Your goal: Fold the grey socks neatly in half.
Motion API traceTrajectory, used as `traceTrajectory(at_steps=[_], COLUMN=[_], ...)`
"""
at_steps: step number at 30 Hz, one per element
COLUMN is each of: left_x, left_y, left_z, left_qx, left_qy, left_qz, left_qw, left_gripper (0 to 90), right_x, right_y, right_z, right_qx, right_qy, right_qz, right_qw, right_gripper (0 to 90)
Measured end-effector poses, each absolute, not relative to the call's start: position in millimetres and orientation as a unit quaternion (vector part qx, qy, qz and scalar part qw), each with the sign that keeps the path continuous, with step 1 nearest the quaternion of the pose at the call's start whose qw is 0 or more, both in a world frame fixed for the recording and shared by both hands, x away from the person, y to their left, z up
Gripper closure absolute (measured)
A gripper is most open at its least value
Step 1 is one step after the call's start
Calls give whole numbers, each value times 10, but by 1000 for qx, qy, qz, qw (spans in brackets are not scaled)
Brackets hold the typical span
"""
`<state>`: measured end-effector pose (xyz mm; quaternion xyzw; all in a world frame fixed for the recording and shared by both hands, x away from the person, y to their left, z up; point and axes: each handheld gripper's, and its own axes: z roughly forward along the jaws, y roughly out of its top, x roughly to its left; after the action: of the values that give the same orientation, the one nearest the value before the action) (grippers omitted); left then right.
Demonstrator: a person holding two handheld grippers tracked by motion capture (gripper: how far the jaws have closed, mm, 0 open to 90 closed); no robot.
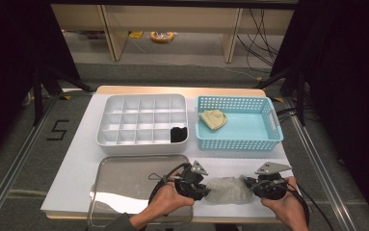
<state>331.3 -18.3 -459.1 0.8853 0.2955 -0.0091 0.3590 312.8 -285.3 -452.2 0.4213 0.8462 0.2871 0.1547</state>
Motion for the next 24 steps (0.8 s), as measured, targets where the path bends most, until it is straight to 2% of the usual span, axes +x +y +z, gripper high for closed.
traceTrajectory(at_steps=[3, 6, 7, 10, 19, 21, 24], left_x=[3346, 3385, 3398, 3427, 3445, 3441, 3370], left_y=[-230, -176, -153, -88, -211, -260, -338], left_z=[-4661, -4673, -4672, -4642, -4709, -4748, -4756], left_qx=[885, 891, 887, 874, 874, 879, 893], left_qy=[305, 309, 316, 337, 351, 345, 322], left_qz=[-21, -22, -22, -22, -39, -35, 5], left_qw=[352, 331, 335, 348, 335, 328, 315], left_gripper=[729, 555, 527, 499, 489, 518, 554], right_x=[3143, 3151, 3156, 3150, 3108, 3081, 3061], right_y=[-2883, -2910, -2911, -2903, -2955, -2921, -2873], right_z=[-4562, -4566, -4579, -4570, -4476, -4430, -4386], right_qx=[425, 430, 427, 427, 432, 434, 425], right_qy=[845, 844, 845, 846, 835, 833, 835], right_qz=[285, 284, 280, 278, 287, 294, 302], right_qw=[155, 152, 159, 158, 183, 177, 176], right_gripper=[845, 828, 820, 814, 787, 778, 761])
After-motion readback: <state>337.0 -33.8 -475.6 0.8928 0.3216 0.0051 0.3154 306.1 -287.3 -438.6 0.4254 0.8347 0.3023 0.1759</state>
